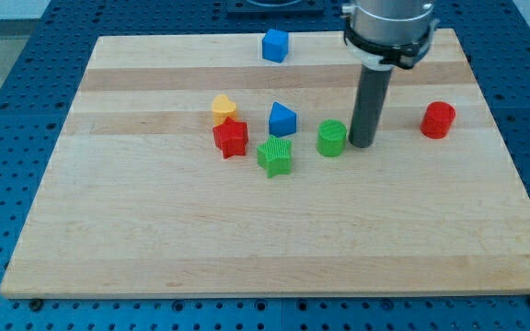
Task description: Point at the red circle
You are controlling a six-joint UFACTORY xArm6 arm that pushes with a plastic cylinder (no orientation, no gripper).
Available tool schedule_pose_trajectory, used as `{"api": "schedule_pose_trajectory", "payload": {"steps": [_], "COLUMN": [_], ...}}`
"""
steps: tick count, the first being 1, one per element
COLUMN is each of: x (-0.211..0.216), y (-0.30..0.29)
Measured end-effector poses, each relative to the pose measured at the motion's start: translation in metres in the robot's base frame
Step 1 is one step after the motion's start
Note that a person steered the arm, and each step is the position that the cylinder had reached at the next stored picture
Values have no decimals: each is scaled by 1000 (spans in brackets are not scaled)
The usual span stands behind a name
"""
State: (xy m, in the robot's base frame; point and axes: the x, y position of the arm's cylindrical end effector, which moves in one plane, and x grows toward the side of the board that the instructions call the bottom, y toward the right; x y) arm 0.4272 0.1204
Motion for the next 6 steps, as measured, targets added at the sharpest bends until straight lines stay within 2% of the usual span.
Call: {"api": "schedule_pose_trajectory", "payload": {"steps": [3, 4, 5, 6], "x": [25, 17, -4, -9], "y": [117, 159, 169, 152]}}
